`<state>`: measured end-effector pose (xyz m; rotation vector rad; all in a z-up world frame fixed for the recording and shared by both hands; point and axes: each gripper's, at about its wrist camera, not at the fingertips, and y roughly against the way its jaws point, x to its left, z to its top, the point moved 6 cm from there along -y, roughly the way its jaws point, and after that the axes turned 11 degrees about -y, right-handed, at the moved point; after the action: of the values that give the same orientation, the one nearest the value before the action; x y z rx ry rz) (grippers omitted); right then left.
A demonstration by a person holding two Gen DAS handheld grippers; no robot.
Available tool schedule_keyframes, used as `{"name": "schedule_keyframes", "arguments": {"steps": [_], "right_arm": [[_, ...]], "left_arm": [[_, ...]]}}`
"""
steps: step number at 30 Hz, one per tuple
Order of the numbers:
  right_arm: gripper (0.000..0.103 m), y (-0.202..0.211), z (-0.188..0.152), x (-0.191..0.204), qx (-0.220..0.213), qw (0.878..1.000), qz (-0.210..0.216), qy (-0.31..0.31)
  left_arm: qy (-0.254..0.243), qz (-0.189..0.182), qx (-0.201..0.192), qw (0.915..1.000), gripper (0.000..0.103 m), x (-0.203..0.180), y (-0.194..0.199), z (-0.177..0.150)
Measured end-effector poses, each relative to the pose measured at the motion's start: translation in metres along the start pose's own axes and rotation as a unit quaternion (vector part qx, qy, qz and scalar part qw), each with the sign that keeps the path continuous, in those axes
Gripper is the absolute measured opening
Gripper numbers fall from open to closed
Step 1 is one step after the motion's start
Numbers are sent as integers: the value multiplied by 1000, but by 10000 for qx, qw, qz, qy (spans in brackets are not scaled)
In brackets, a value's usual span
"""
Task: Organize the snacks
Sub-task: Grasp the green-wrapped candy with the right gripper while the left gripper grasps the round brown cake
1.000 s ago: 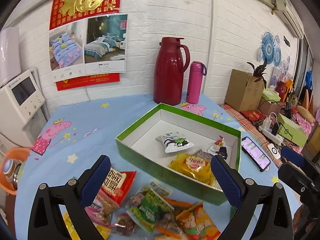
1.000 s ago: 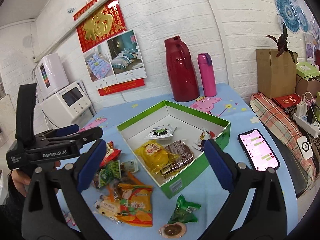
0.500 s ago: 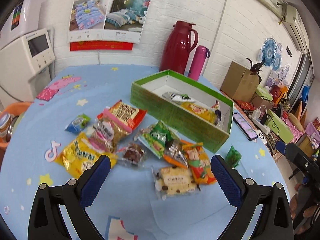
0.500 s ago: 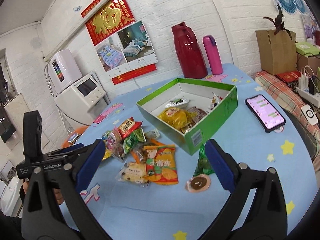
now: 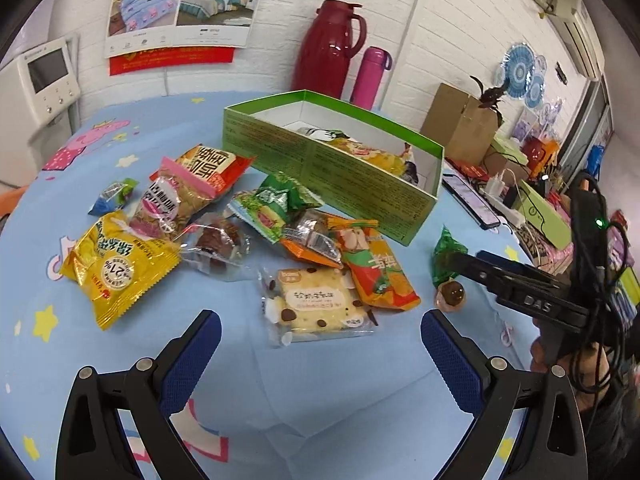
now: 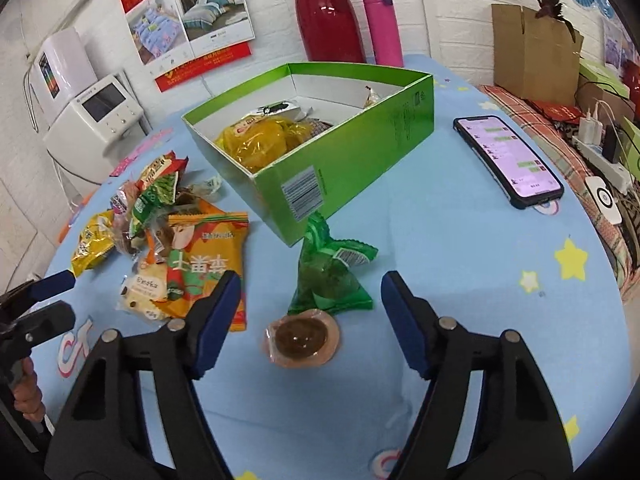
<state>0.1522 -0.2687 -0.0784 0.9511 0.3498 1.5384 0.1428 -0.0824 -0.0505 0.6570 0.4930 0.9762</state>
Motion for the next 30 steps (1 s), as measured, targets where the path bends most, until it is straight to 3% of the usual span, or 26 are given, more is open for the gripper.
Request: {"name": "schedule_keyframes", "arguments": {"steps": [1, 2, 3, 9, 18, 21, 25, 26, 30], "right_arm": [[70, -6, 0, -1, 69, 10000, -29, 35], [57, -11, 0, -2, 127, 9999, -48, 70], [31, -15, 0, -3, 167, 9998, -75, 97], [30, 5, 3, -24, -79, 9999, -88, -105], [30, 41, 4, -68, -413, 9974, -219, -542], [30, 41, 2, -72, -402, 9970, -167, -641], [30, 37, -2, -74, -338, 9969, -102, -699], [30, 36, -2, -74, -329, 9969, -88, -707], [30, 38, -4, -73, -322, 9967, -60, -739]], "left_arm": [[-90, -46, -6, 9999, 102, -6, -1, 1], [-183, -109, -9, 9998, 102, -13, -2, 2], [-289, -175, -7, 9994, 102, -20, -4, 4], [-981, -539, 3, 9937, 99, -71, -21, 21], [-1438, -988, 458, 9836, 68, -125, -83, 31], [-1476, -966, 580, 9826, 65, -131, -96, 31], [-1630, -945, 778, 9790, 45, -137, -112, 28], [-1732, -861, 663, 9789, 41, -137, -112, 28], [-1789, -825, 666, 9781, 33, -134, -111, 26]]}}
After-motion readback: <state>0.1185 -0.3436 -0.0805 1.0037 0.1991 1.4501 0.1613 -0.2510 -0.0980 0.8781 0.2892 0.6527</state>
